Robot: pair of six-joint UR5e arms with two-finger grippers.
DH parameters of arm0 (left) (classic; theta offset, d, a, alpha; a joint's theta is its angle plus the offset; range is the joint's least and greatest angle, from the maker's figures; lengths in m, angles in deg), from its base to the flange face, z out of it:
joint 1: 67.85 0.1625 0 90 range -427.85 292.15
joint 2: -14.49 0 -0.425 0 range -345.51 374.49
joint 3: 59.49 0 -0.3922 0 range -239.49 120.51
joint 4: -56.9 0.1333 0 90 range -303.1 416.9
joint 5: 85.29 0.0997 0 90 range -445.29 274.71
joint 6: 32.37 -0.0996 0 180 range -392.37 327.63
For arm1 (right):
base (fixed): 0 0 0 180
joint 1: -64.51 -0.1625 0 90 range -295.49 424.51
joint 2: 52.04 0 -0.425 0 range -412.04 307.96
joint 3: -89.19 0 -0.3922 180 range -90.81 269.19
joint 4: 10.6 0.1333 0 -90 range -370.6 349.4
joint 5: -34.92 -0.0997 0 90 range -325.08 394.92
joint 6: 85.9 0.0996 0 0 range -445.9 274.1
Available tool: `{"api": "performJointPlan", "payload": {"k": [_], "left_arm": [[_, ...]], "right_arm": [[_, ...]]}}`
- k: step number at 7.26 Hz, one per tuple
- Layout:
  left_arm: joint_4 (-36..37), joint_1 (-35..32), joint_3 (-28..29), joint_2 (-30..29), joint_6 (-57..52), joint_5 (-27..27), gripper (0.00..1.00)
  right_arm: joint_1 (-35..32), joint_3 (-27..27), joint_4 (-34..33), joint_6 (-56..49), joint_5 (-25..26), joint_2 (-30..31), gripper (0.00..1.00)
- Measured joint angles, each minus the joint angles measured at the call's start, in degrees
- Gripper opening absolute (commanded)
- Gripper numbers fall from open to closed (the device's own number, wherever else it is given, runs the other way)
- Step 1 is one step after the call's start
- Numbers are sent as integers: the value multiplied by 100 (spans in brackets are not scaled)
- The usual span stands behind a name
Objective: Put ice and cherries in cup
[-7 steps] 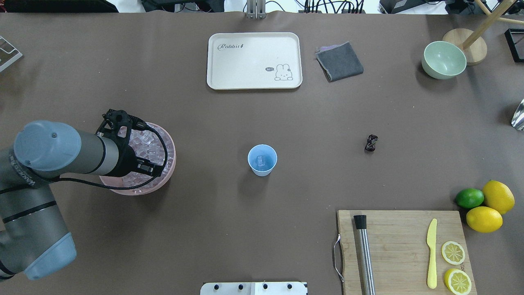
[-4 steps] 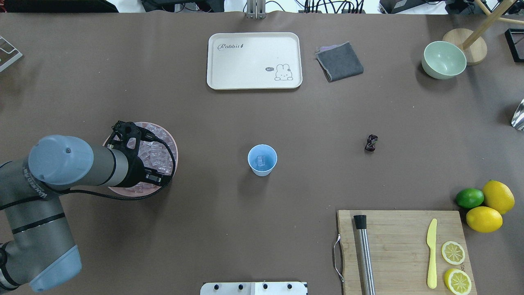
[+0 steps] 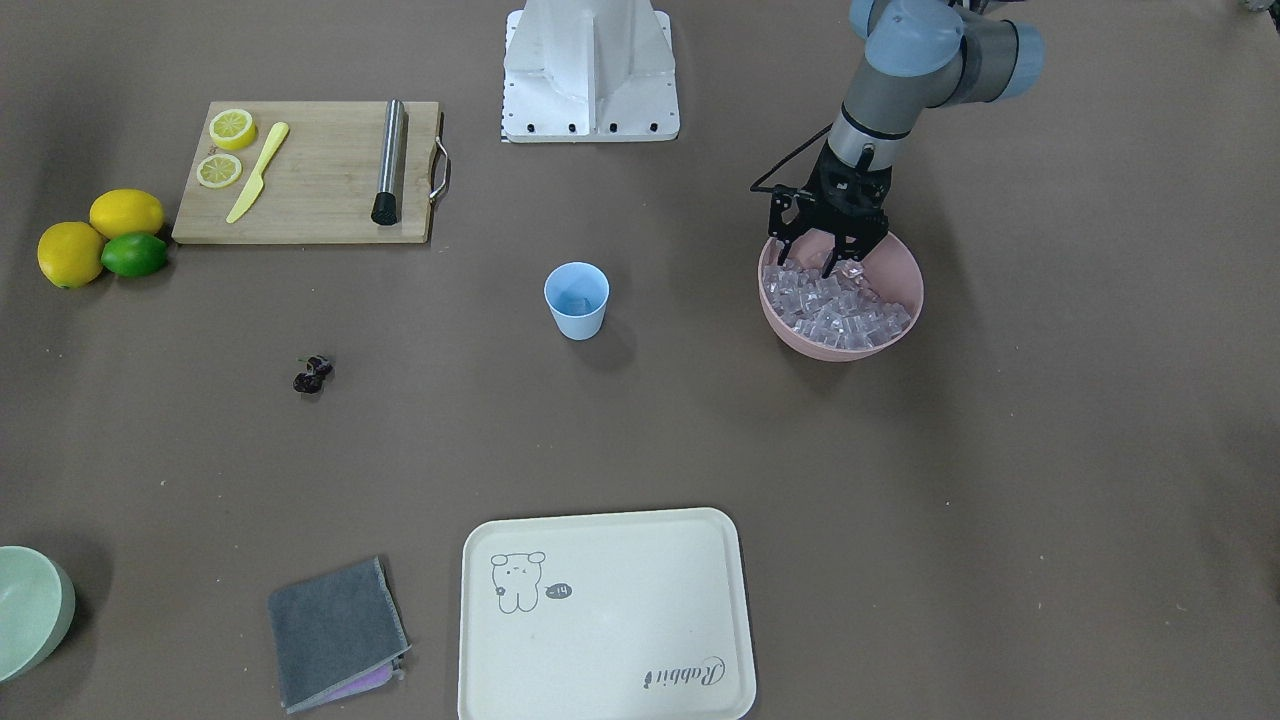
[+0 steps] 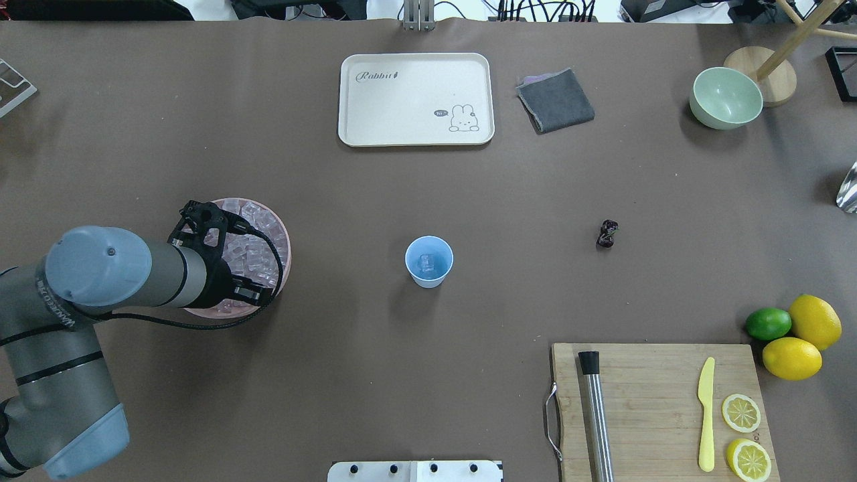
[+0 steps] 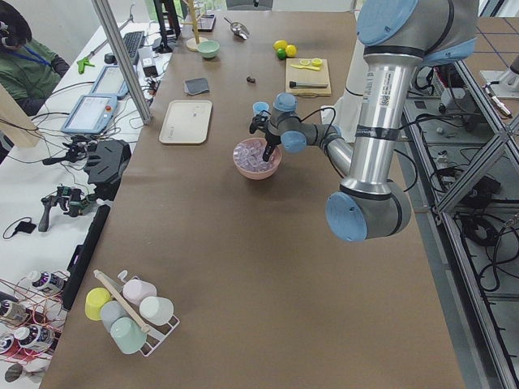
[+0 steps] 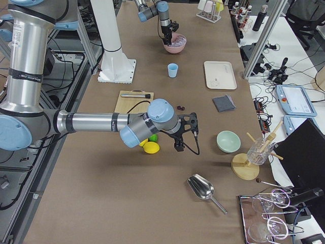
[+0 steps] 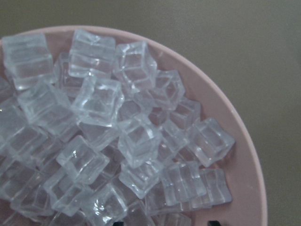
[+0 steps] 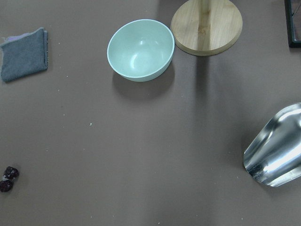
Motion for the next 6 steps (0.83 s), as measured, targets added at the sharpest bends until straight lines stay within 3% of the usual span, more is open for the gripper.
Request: {"api": "performJointPlan", "payload": {"k": [6], "left_arm": [[0, -331, -340, 618, -731, -203, 63]], "right_arm": [[0, 0, 0, 0, 4, 0, 100]]}}
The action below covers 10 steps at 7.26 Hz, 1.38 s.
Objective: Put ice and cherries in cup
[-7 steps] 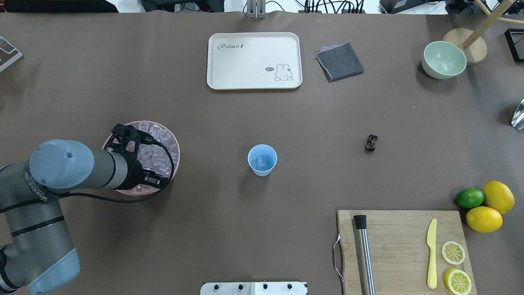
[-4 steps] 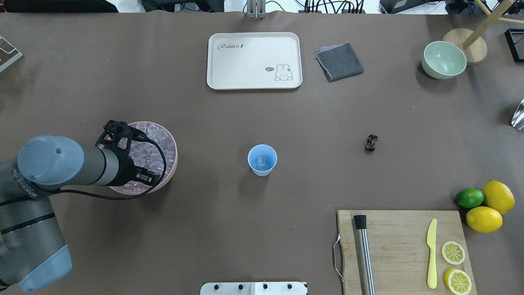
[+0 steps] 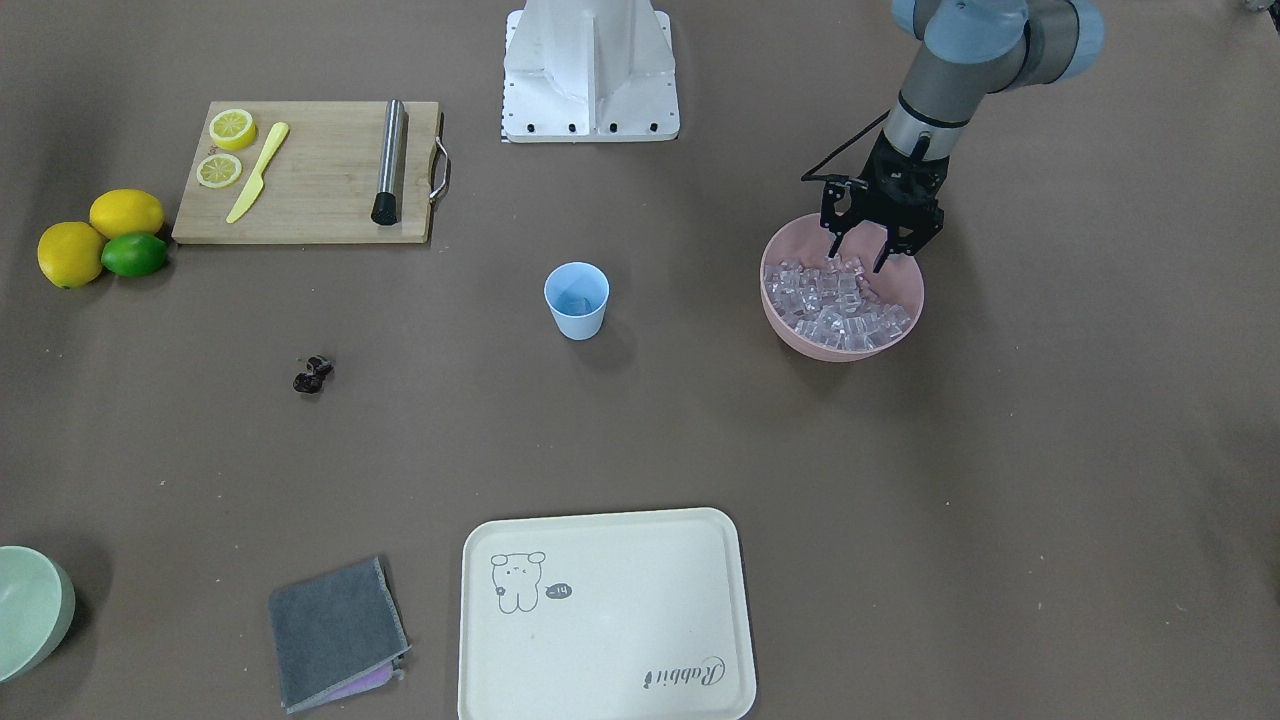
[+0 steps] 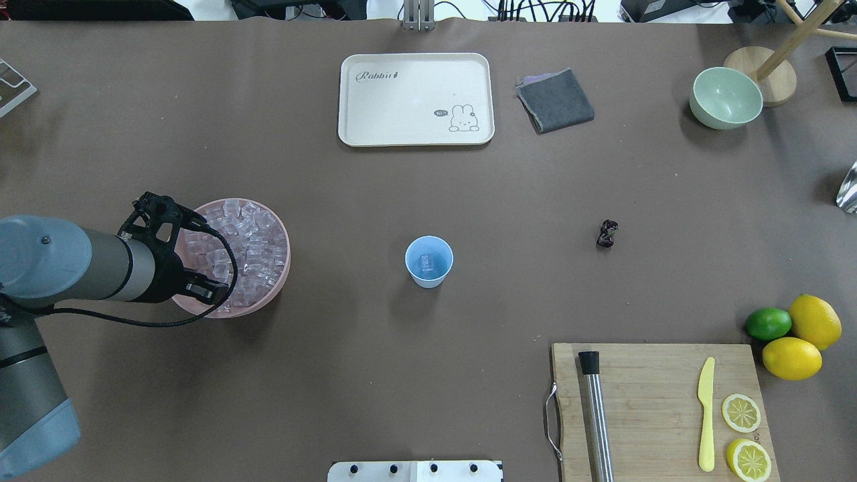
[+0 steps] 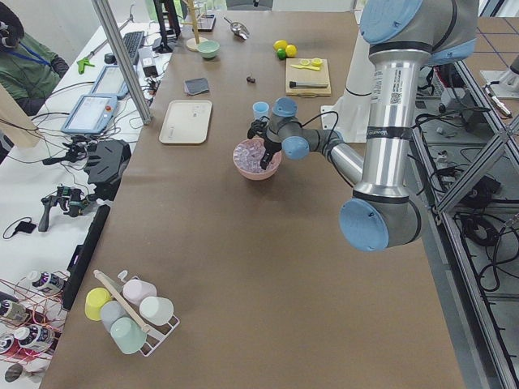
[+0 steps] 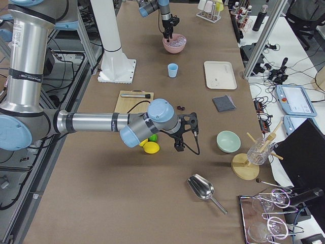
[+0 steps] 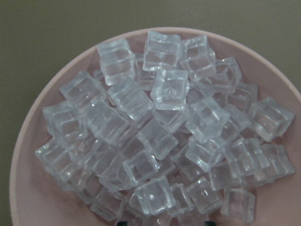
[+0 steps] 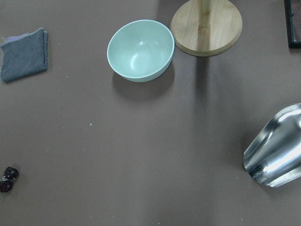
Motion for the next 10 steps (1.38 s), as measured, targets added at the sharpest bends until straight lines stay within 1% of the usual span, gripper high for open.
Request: {"api": "performJointPlan", "payload": {"k": [6, 7, 8, 9, 10], "left_arm": [[-1, 61, 303, -56, -12, 28, 63], [-3, 74, 320, -61, -6, 30, 61], [-2, 88, 330, -66, -1, 33, 50], [-3, 103, 336, -75, 0, 33, 36], [-3, 119, 338, -86, -3, 34, 19]], "right_arm": [[0, 16, 0, 0, -1, 3, 100], [0, 17, 0, 0, -1, 3, 100], [0, 17, 0, 0, -2, 3, 100], [0, 18, 0, 0, 0, 2, 100], [0, 18, 0, 0, 0, 2, 100]]}}
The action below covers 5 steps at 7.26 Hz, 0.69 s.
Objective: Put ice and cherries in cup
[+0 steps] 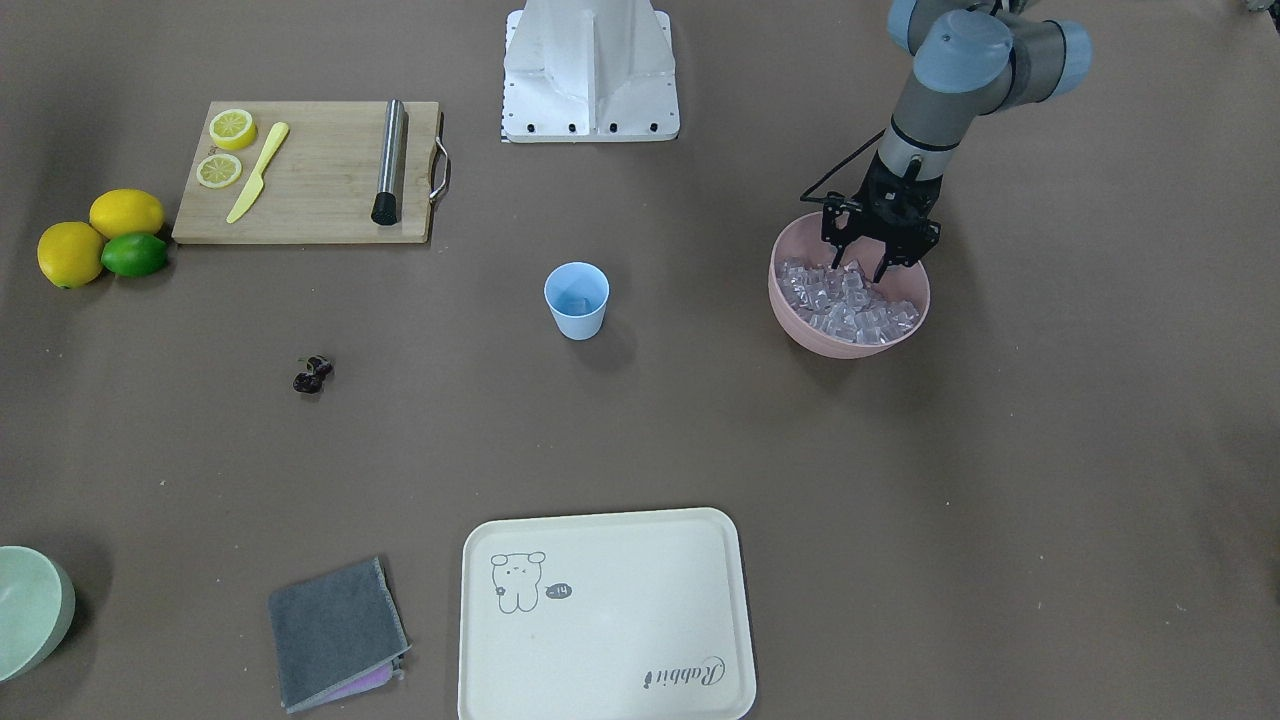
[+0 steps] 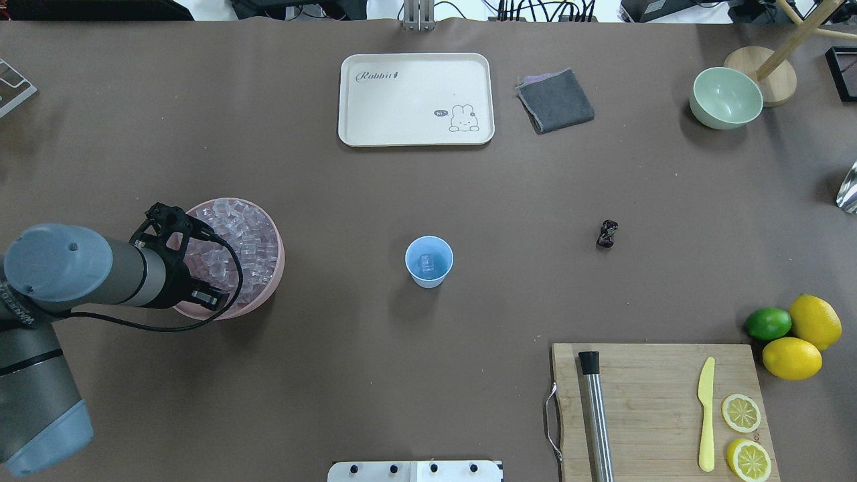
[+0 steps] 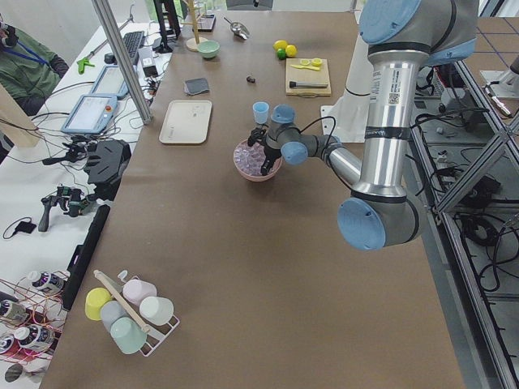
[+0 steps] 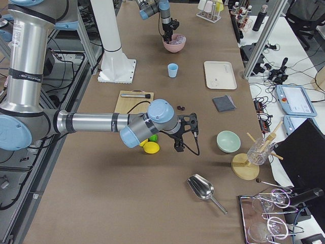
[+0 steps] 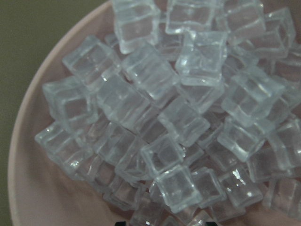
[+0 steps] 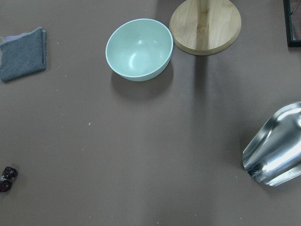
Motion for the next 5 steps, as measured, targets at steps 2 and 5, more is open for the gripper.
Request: {"api": "performJointPlan", "payload": {"k": [2, 5], "left_arm": [[0, 43, 1, -10, -2, -1, 0], [0, 23, -51, -12, -8, -2, 0]], "right_arm": [[0, 0, 0, 0, -5, 0, 100], [0, 0, 0, 0, -4, 0, 100]]}}
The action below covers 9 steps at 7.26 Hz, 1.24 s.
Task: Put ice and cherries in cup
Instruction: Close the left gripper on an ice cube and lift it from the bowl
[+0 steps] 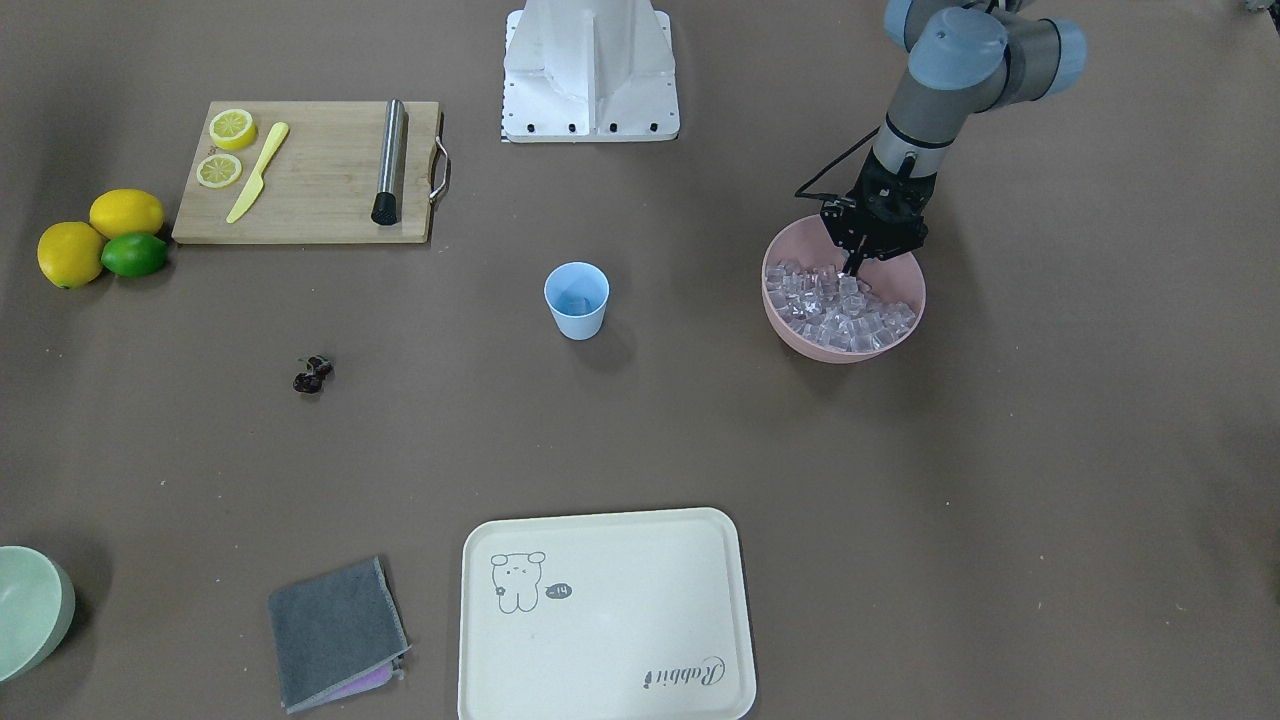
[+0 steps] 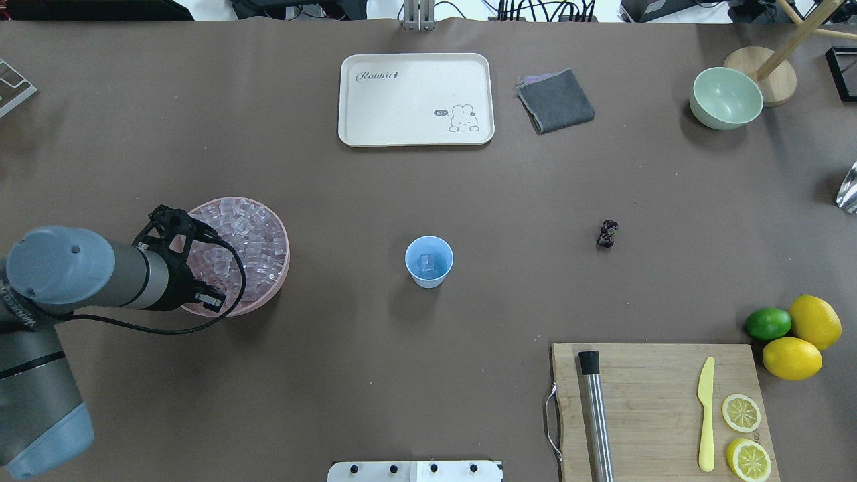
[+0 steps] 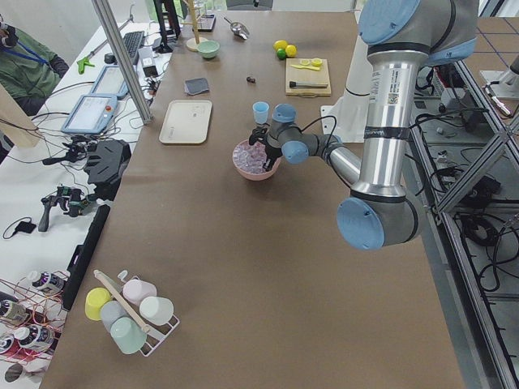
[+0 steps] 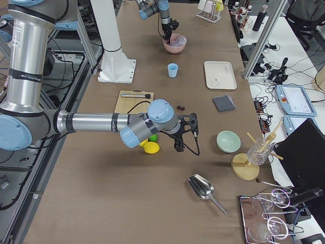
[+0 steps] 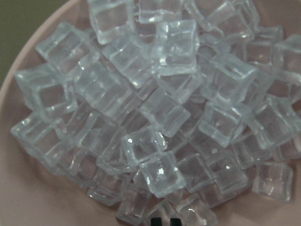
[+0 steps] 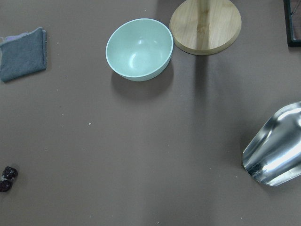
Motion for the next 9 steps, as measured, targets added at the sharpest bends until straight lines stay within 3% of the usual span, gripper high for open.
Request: {"api": "performJointPlan", "payload": {"k": [1, 2, 3, 6, 9], "left_arm": [[0, -30, -51, 0, -4, -6, 31], [0, -61, -105, -1, -6, -18, 54], [0, -83, -133, -1, -5, -30, 61], [23, -140, -130, -20, -3, -43, 61], [491, -219, -82, -412, -3, -45, 60]], "right_arm": [[0, 0, -2, 0, -1, -1, 100], [0, 0, -4, 2, -2, -5, 100], [0, 0, -2, 4, -2, -8, 100], [0, 0, -6, 6, -2, -9, 100], [0, -8, -6, 9, -10, -9, 100]]}}
